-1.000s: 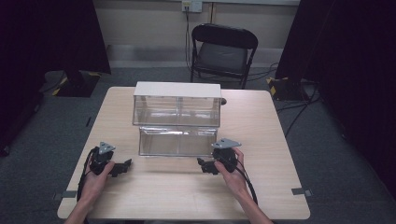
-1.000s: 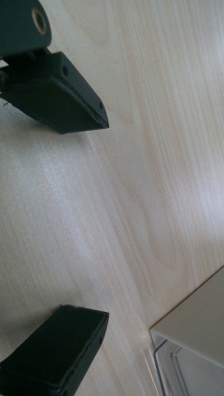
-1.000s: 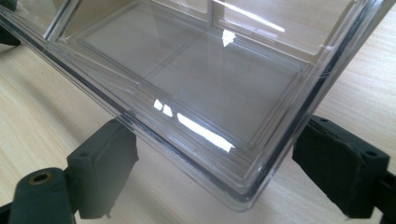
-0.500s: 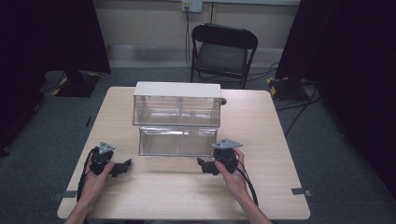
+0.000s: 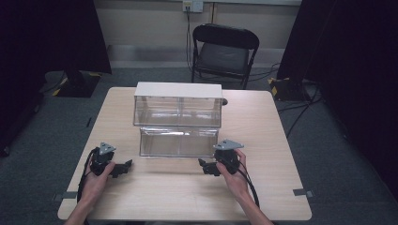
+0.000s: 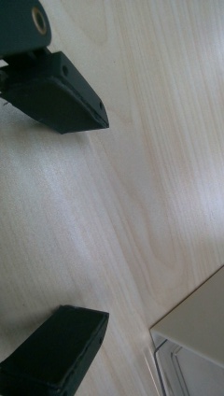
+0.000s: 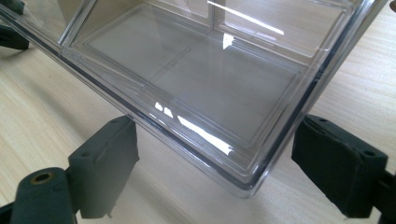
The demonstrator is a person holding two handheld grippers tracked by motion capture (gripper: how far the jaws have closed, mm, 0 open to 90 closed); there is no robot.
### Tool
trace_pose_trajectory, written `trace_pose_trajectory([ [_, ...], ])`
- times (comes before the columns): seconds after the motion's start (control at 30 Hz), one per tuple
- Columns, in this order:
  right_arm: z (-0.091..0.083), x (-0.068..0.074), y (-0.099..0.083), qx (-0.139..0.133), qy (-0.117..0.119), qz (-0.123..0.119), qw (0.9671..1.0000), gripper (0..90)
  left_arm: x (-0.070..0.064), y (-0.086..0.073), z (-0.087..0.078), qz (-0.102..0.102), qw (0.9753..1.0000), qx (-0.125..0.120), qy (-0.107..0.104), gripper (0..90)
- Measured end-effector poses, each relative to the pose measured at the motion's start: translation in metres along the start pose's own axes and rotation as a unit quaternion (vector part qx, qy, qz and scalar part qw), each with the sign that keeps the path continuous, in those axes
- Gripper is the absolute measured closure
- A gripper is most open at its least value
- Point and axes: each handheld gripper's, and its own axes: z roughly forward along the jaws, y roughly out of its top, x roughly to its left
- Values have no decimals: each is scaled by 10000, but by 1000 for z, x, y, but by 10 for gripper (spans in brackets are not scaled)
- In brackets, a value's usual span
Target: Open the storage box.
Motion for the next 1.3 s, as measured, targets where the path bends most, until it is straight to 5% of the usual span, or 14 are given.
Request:
trace_pose_trajectory([
  [0.6,-8,-2,1,-150,228,67,9996,133,0,0,0,-2,10000,-13,0,71],
  [1.3,-14,-1,4,-330,237,65,9992,127,0,0,0,-2,10000,-14,0,71],
])
